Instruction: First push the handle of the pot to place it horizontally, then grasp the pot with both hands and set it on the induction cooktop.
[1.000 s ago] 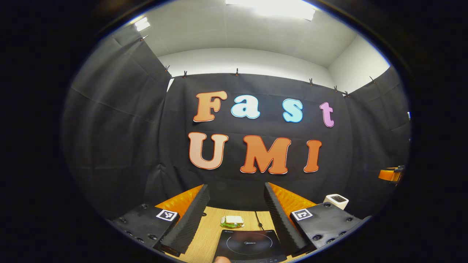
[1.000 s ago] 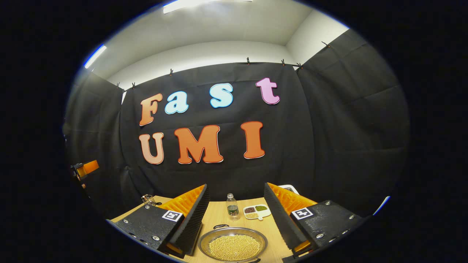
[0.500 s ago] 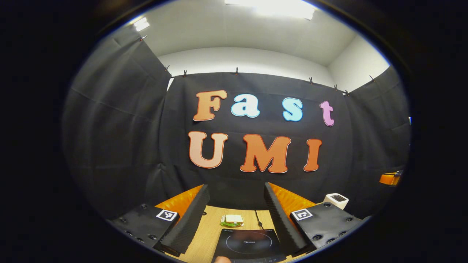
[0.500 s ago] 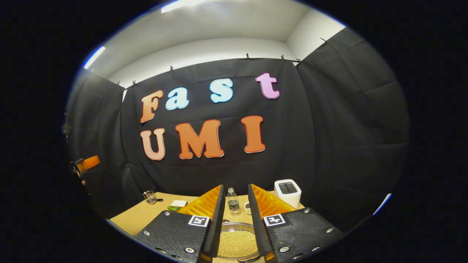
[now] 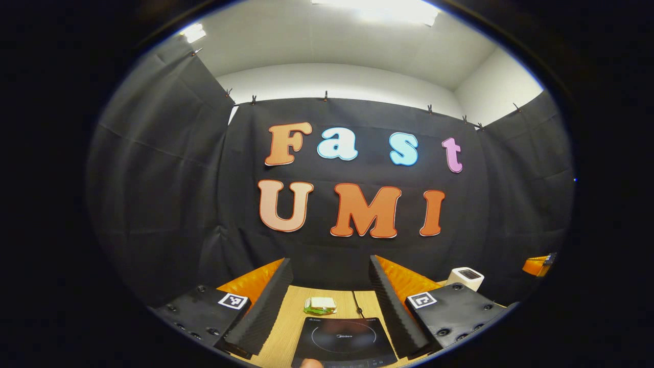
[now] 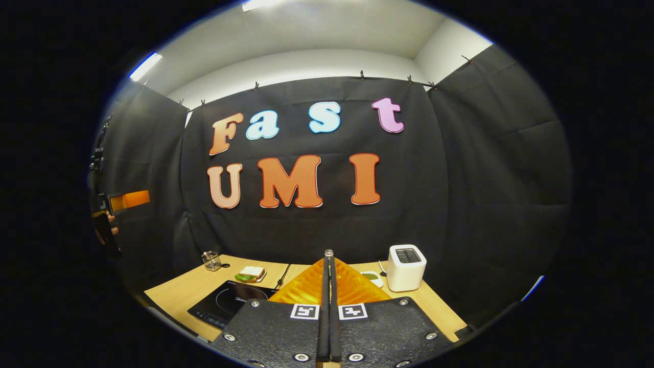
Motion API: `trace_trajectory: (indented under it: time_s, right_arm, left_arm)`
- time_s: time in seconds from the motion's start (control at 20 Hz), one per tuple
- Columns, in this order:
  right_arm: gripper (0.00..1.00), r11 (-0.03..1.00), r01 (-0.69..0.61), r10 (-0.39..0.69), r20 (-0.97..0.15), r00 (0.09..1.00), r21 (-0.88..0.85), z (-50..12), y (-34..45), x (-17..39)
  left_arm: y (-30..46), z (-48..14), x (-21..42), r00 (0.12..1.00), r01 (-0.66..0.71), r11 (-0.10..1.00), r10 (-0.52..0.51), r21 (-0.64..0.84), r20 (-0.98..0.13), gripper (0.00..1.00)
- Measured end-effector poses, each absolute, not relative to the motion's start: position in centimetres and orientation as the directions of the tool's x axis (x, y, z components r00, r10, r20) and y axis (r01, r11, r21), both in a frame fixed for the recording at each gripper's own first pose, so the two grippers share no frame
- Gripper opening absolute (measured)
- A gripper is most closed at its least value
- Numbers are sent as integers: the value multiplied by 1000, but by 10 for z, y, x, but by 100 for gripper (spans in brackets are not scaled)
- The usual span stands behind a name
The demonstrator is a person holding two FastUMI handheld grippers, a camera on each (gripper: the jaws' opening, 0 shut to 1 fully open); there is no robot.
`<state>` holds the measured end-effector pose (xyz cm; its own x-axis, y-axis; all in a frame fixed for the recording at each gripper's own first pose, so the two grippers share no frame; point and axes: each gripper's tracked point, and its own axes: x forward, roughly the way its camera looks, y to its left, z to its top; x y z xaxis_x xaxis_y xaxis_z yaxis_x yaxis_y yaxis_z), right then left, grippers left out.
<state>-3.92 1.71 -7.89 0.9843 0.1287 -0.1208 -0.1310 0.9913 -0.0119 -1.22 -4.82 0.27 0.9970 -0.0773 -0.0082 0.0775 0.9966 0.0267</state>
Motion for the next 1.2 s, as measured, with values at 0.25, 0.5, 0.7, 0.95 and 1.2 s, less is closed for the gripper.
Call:
trace_trajectory:
  time_s: [0.25, 0.5, 0.7, 0.95, 1.2]
  right_arm:
    - [0, 984, -177, 169, -193, 967, -28, -123, 30, -59]
    - [0, 973, -228, 205, -304, 930, -42, -177, 39, -84]
    - [0, 970, -242, 219, -388, 895, -11, -218, 38, -98]
    - [0, 971, -237, 216, -477, 852, 16, -266, 31, -106]
    - [0, 974, -222, 213, -547, 809, 50, -307, 28, -109]
  left_arm:
    - [-52, -4, -13, 996, 87, 996, -87, 28, -18, 98]
    - [-49, -12, -14, 996, 86, 996, -85, 21, -35, 99]
    - [-44, -15, -15, 997, 73, 997, -73, 10, -40, 98]
    - [-47, -16, -18, 997, 70, 997, -69, 20, -42, 98]
    - [-51, -18, -22, 996, 74, 997, -72, 24, -44, 98]
